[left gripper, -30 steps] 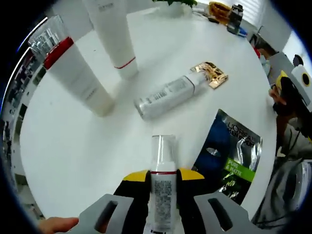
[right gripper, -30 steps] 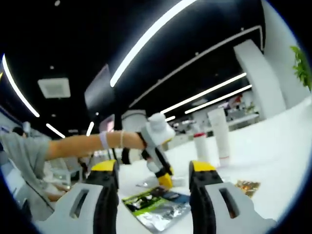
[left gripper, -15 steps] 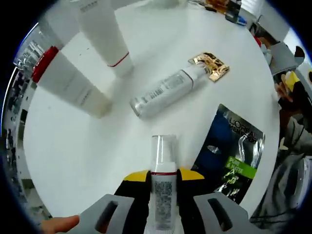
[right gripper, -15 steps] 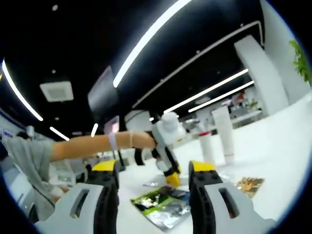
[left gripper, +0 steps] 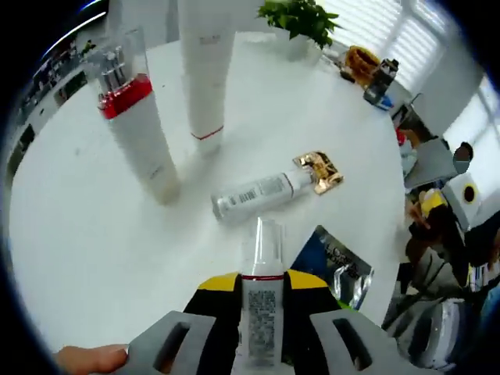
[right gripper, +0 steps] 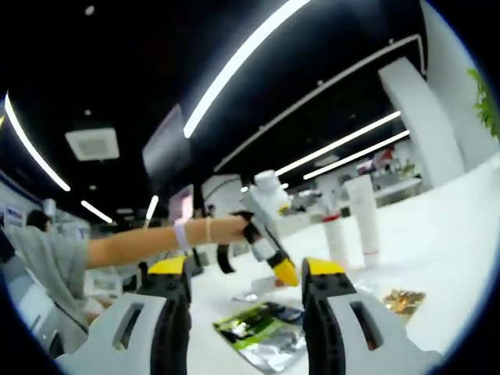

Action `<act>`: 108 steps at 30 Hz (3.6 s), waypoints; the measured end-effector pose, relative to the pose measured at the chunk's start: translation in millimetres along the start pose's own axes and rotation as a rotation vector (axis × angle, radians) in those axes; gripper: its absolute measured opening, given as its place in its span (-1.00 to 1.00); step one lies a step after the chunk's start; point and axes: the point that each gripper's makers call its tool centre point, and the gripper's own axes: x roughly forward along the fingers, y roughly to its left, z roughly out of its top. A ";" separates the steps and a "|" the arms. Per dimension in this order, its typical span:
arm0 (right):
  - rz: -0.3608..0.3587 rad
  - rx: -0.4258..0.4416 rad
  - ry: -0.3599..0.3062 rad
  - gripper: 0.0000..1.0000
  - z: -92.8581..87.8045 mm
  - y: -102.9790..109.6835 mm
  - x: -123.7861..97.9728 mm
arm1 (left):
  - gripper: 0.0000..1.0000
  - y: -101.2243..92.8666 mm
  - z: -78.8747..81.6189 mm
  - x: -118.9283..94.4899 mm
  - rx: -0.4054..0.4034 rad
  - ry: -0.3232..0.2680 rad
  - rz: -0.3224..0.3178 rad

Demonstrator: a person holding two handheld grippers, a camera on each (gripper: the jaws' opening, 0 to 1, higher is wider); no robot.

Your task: Arrange the skincare products in the storage area until every visible bottle or jar stands upright without overlapping.

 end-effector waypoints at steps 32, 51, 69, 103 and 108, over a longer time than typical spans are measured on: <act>0.203 0.254 0.073 -0.09 -12.1 -19.2 136.5 | -0.58 -39.5 11.7 -83.4 0.068 -0.880 -0.491; 0.220 0.140 0.084 -0.60 -12.7 -14.8 157.1 | -0.55 -30.7 11.7 -82.2 0.164 -0.940 -0.422; 0.063 -0.081 0.155 -0.60 -30.2 -59.5 140.6 | 0.45 36.0 -0.7 -52.6 0.167 -0.825 0.018; -0.041 -0.225 0.153 -0.60 -58.1 -67.7 145.1 | 0.98 51.4 -2.2 -24.8 0.156 -0.791 0.203; -0.047 -0.224 0.160 -0.60 -58.3 -68.0 144.8 | 0.96 47.0 -4.0 -20.1 0.154 -0.782 0.177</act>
